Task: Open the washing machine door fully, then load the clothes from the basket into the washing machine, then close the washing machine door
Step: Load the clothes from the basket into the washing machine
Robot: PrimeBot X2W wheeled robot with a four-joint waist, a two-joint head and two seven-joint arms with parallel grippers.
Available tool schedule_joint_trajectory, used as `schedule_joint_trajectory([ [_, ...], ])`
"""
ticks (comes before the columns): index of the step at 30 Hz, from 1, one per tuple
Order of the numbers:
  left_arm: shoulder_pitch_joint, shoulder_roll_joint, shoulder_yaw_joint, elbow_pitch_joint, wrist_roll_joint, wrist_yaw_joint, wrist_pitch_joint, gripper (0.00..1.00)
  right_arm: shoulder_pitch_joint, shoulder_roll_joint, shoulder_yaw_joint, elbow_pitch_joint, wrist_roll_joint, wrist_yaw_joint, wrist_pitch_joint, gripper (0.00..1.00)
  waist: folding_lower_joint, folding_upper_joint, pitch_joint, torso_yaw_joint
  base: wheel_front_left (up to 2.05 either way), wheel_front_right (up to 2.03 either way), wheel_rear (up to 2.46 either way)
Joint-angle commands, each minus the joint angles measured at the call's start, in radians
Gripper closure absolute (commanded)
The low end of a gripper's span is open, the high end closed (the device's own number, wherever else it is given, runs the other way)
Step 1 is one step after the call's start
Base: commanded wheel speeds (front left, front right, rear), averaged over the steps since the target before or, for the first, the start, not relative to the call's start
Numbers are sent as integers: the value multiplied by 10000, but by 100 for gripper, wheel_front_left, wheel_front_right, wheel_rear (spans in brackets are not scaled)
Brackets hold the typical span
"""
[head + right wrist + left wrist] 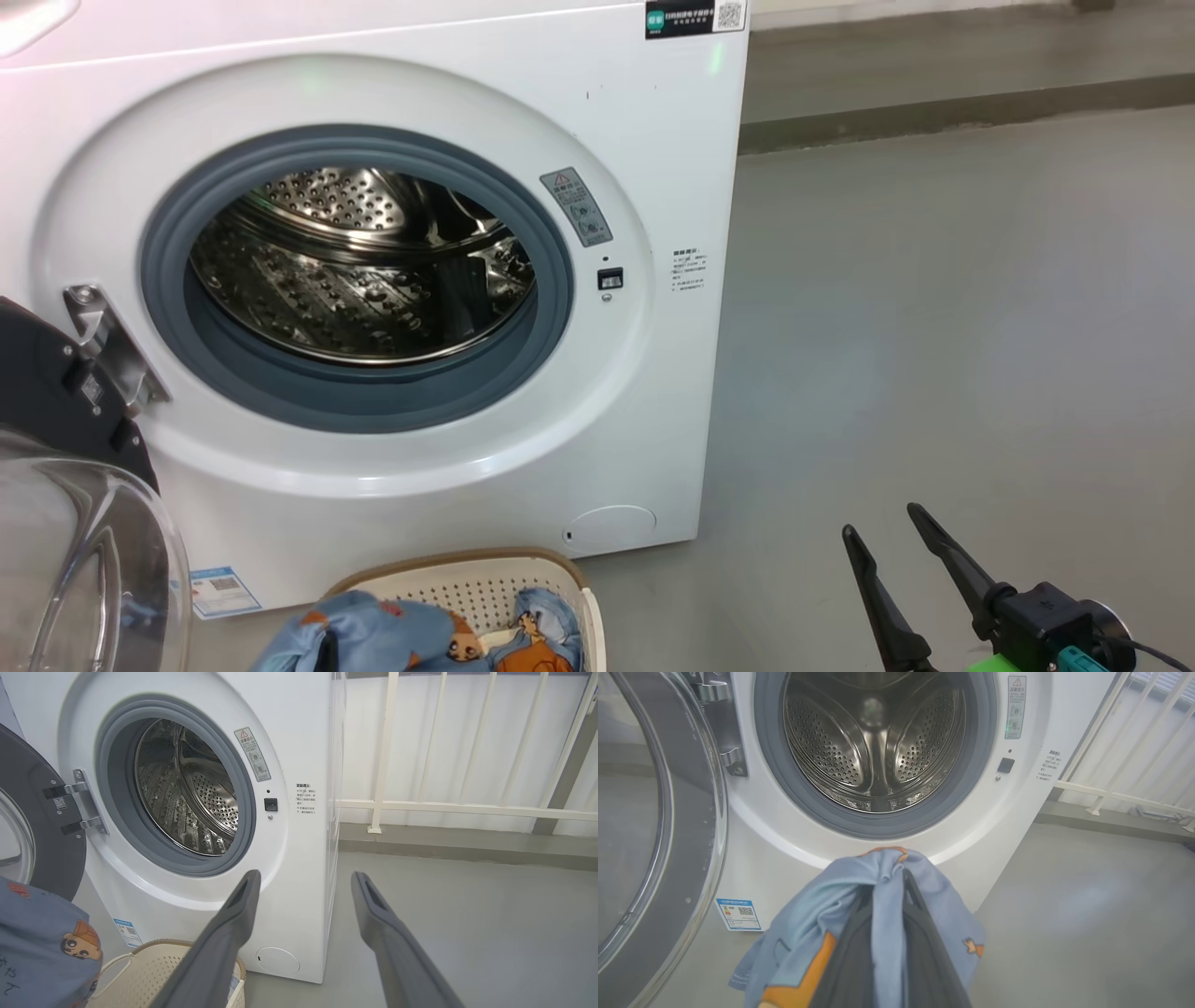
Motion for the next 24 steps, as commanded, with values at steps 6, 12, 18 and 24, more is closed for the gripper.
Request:
schedule_joint_trajectory([
  [6,-19,28,483,-563,133,83,-135,100,-13,-210,145,-264,145,16,-48,0,0,0,-90,-9,0,0,0],
  [12,87,41,485,-696,126,100,-135,100,27,-191,116,-268,147,16,-48,0,0,0,-130,-18,0,0,0],
  [18,117,95,561,-718,89,99,-135,100,55,-156,59,-290,135,16,-48,0,0,0,-116,9,0,0,0],
  [24,134,126,622,-720,64,95,-135,100,52,-132,53,-307,124,16,-48,0,0,0,-73,29,0,0,0],
])
